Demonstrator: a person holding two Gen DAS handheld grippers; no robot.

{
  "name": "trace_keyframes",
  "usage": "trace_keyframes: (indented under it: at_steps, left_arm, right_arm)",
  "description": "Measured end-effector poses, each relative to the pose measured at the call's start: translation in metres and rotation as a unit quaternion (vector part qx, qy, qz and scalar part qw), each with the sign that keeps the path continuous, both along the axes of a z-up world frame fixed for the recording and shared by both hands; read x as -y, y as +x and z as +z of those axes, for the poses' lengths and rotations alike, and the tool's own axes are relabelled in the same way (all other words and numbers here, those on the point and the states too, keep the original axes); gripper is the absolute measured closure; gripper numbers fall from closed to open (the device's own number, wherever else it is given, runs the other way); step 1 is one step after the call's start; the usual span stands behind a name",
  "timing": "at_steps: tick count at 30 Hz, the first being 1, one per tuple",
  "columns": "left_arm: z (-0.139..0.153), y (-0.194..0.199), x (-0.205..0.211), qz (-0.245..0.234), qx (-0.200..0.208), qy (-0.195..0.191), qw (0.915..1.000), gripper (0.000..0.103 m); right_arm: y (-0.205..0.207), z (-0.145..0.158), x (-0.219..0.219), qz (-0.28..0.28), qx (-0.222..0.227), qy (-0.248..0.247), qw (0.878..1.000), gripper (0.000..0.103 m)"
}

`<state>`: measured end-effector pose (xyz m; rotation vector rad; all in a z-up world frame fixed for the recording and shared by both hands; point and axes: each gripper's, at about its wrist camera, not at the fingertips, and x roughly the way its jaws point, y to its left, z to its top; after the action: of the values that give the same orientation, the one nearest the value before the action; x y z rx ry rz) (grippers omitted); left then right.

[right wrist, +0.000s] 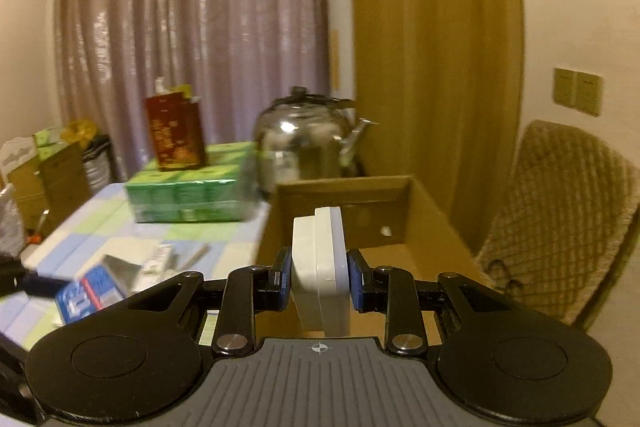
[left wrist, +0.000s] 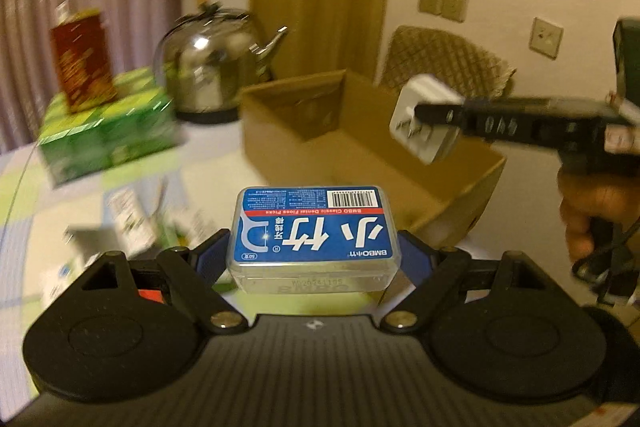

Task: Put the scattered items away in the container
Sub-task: 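Carry the floss box with the left tool and the white plug with the right tool to the cardboard box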

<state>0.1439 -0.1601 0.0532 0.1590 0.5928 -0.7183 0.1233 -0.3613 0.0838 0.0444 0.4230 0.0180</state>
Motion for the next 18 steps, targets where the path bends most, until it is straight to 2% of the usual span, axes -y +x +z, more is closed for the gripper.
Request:
trace_keyframes:
  at_steps: [5, 9, 18]
  left_arm:
    - [0.009, 0.019, 0.051, -0.038, 0.024, 0.01, 0.9989, 0.019]
    - [0.006, 0.036, 0.083, -0.06, 0.025, 0.017, 0.9977, 0.019]
    - [-0.013, 0.056, 0.119, -0.09, 0.02, 0.047, 0.9947, 0.019]
  right_arm:
    - [0.008, -0.008, 0.034, -0.028, -0.008, 0.0, 1.0, 0.077]
    - [0.011, -0.015, 0.054, -0.044, -0.014, 0.005, 0.999, 0.077]
    - [0.018, -0.031, 0.077, -0.056, -0.024, 0.016, 0.998, 0.077]
